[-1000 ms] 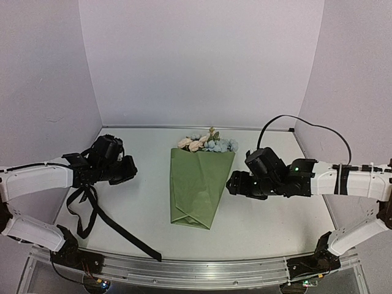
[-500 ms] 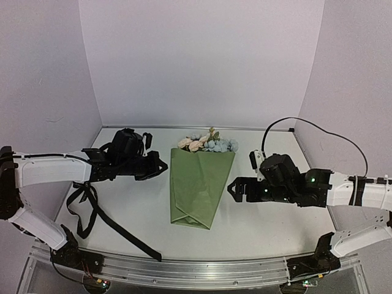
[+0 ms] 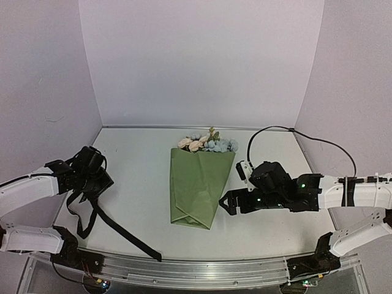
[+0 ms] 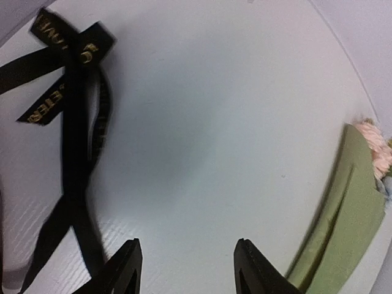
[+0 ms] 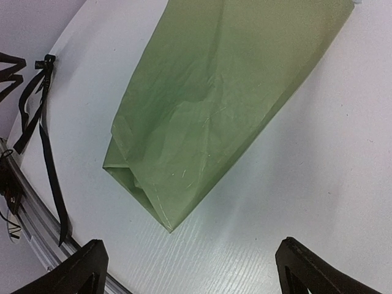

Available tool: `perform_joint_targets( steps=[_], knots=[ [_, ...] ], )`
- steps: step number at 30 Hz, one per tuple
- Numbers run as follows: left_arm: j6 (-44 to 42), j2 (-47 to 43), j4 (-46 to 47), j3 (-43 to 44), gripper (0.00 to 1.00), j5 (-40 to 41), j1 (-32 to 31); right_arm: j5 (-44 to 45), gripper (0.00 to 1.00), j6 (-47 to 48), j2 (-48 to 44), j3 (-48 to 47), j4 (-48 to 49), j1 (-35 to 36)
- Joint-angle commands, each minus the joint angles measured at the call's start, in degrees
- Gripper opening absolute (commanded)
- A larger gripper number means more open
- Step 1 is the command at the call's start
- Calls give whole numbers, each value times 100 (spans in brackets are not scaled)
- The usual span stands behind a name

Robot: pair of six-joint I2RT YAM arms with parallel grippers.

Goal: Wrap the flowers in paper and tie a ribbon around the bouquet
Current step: Pick up the ribbon from the corner of the board.

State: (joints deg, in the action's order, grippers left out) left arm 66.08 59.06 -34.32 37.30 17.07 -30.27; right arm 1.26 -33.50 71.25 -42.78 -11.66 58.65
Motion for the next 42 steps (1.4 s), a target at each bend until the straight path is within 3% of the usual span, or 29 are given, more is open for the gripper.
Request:
perform_joint_targets(
  steps=[1,6,11,18,20,24,26,33,42],
  knots=[
    [40,208,-589,-278,56,228,634,-297,98,-77,118,-68,23,17],
    [-121,647,-162,-499,56,-142,1308,-456,98,20,129,-69,22,9],
    [-476,1339,91,-311,48,-302,1413,-390,98,155,110,-49,19,10],
    [-291,1726,269,-408,41,-650,1418,-289,98,195,99,-20,23,8],
    [-278,1797,374,-448,35,-781,1415,-277,98,191,113,-13,23,10],
    [-237,1785,454,-497,6,-1012,1401,-318,98,172,203,-35,27,8],
    [-228,1579,414,-446,0,-1147,1361,-351,98,191,247,-47,25,10],
    [-275,1294,-17,745,0,-1370,441,-803,98,580,546,-553,58,6],
    [-84,1685,724,1484,0,-2218,-503,-1533,98,1040,1717,-1768,554,141]
  ],
)
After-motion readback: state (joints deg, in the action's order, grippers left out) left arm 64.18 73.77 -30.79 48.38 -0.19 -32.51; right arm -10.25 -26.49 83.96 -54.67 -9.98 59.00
